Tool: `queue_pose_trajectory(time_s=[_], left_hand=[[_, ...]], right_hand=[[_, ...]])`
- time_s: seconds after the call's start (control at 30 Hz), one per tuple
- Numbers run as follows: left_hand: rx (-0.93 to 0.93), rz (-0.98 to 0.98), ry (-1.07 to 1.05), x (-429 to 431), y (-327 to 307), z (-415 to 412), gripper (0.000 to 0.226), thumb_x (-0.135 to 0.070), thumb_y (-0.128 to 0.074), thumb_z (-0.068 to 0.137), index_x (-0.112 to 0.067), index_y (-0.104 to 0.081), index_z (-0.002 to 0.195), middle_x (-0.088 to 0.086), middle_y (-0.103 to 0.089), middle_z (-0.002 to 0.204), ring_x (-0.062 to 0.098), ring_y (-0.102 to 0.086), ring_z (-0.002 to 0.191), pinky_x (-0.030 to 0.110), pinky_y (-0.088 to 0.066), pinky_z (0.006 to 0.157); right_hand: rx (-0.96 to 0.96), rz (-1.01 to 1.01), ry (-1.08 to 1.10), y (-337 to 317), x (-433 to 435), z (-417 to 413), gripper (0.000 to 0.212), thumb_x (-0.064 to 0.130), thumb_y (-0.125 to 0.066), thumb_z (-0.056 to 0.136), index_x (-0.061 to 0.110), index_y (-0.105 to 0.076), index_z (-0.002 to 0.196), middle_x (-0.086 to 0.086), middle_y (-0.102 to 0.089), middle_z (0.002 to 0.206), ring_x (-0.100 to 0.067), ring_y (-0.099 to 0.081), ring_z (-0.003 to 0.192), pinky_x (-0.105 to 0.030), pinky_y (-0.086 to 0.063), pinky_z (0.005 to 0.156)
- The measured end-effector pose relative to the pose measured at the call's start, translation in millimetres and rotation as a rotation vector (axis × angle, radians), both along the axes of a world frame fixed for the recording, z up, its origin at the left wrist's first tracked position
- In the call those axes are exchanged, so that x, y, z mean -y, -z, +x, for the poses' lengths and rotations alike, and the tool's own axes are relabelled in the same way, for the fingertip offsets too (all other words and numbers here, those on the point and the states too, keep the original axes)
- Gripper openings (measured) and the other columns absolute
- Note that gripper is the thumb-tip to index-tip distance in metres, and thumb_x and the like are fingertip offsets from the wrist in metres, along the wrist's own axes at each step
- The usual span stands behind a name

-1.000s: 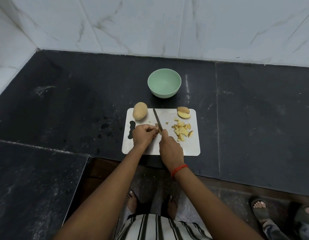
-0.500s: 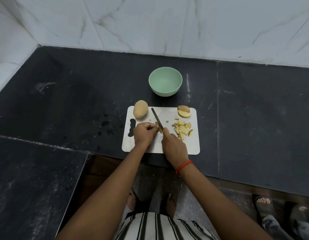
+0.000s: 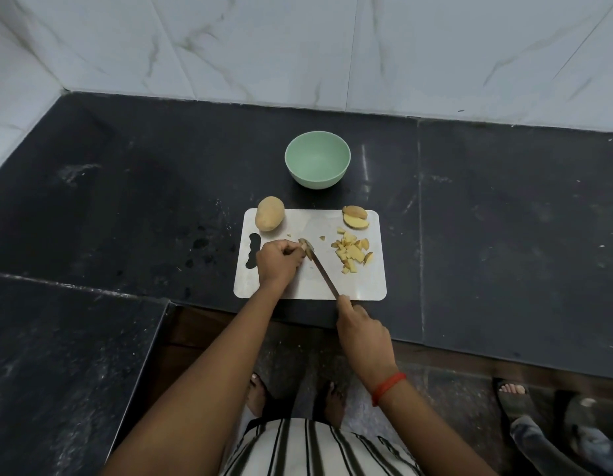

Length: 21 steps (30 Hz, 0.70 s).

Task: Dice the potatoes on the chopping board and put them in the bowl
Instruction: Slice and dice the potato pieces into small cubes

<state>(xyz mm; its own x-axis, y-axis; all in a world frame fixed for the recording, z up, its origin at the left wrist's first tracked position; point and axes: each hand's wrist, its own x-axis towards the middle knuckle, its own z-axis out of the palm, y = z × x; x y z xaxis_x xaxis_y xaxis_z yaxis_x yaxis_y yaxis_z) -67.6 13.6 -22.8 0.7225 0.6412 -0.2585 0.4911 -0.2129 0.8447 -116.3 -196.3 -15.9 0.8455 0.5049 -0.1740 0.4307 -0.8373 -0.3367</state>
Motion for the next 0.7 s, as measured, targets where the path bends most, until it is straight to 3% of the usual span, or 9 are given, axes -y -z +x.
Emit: queue_pose_trajectory(time_s=[0.07,0.17,0.23,0.3,0.4,0.47,0.53,0.6,0.7], left_hand=[[0.015,0.01,-0.005,0,1,0,0.008,-0.022,-0.078,0.089,-0.022,-0.077,0.081,-0.007,-0.074,0.068,0.011,-0.072,0.069,0.034,-0.061,0.078],[0.034,-0.001,-0.016,0,3,-2,0.009,-0.023,-0.079,0.089,-0.014,-0.079,0.089,-0.005,-0.075,0.071,0.009,-0.073,0.068,0.029,-0.061,0.075],[0.062,-0.041,-0.025,-1,1,-3,0.015,-0.02,-0.078,0.089,-0.007,-0.077,0.098,0.002,-0.077,0.082,0.012,-0.074,0.072,0.028,-0.062,0.071],[0.094,0.009,0.03,-5,-3,-2,0.02,-0.012,-0.077,0.09,-0.012,-0.071,0.109,0.006,-0.072,0.102,0.016,-0.073,0.081,0.029,-0.063,0.068],[0.061,0.435,0.374,-24,-6,4,0.044,0.001,-0.071,0.087,-0.022,-0.068,0.124,0.002,-0.057,0.131,0.018,-0.064,0.098,0.035,-0.059,0.073],[0.026,0.737,0.618,-36,-8,13,0.047,0.001,-0.068,0.088,-0.023,-0.069,0.128,0.002,-0.056,0.136,0.021,-0.059,0.116,0.041,-0.057,0.083],[-0.006,0.872,0.82,-42,-14,20,0.03,-0.009,-0.064,0.093,-0.018,-0.074,0.121,0.005,-0.061,0.134,0.022,-0.055,0.124,0.041,-0.053,0.095],[-0.029,0.898,0.979,-47,-17,27,0.025,-0.022,-0.059,0.096,-0.014,-0.076,0.113,0.003,-0.066,0.124,0.019,-0.058,0.116,0.036,-0.05,0.096],[-0.038,0.953,1.08,-50,-20,31,0.032,-0.005,-0.061,0.093,-0.013,-0.073,0.122,0.008,-0.065,0.12,0.025,-0.06,0.109,0.035,-0.052,0.085]], right_hand=[[0.012,0.093,0.046,1,13,-8,0.005,0.027,-0.038,0.105,0.026,-0.033,0.105,-0.004,-0.06,0.084,-0.037,-0.065,0.066,-0.046,-0.055,0.055],[0.006,0.281,0.07,1,20,-8,0.015,0.037,-0.035,0.106,0.027,-0.032,0.095,-0.001,-0.057,0.073,-0.034,-0.06,0.058,-0.046,-0.05,0.05],[0.035,0.386,0.074,-2,15,2,0.016,0.037,-0.037,0.106,0.026,-0.037,0.095,0.001,-0.057,0.071,-0.032,-0.058,0.055,-0.045,-0.048,0.046],[0.06,0.47,0.099,-8,3,20,0.014,0.034,-0.042,0.106,0.023,-0.042,0.097,0.0,-0.059,0.072,-0.033,-0.06,0.058,-0.043,-0.048,0.047],[0.047,0.547,0.146,-11,-18,54,0.013,0.033,-0.045,0.105,0.022,-0.046,0.099,-0.003,-0.063,0.076,-0.034,-0.062,0.063,-0.043,-0.05,0.05],[0.022,0.559,0.176,-7,-27,70,0.013,0.035,-0.045,0.105,0.023,-0.046,0.099,-0.003,-0.064,0.074,-0.031,-0.061,0.061,-0.045,-0.05,0.05],[0.01,0.565,0.196,3,-31,75,0.013,0.035,-0.045,0.105,0.024,-0.046,0.1,-0.002,-0.064,0.073,-0.03,-0.061,0.061,-0.044,-0.049,0.05],[0.021,0.59,0.214,10,-31,74,0.013,0.035,-0.047,0.105,0.023,-0.048,0.101,-0.002,-0.066,0.074,-0.029,-0.062,0.061,-0.036,-0.044,0.047],[0.031,0.658,0.236,15,-29,73,0.009,0.033,-0.048,0.104,0.025,-0.047,0.102,-0.004,-0.067,0.075,-0.031,-0.062,0.061,-0.029,-0.031,0.047]])
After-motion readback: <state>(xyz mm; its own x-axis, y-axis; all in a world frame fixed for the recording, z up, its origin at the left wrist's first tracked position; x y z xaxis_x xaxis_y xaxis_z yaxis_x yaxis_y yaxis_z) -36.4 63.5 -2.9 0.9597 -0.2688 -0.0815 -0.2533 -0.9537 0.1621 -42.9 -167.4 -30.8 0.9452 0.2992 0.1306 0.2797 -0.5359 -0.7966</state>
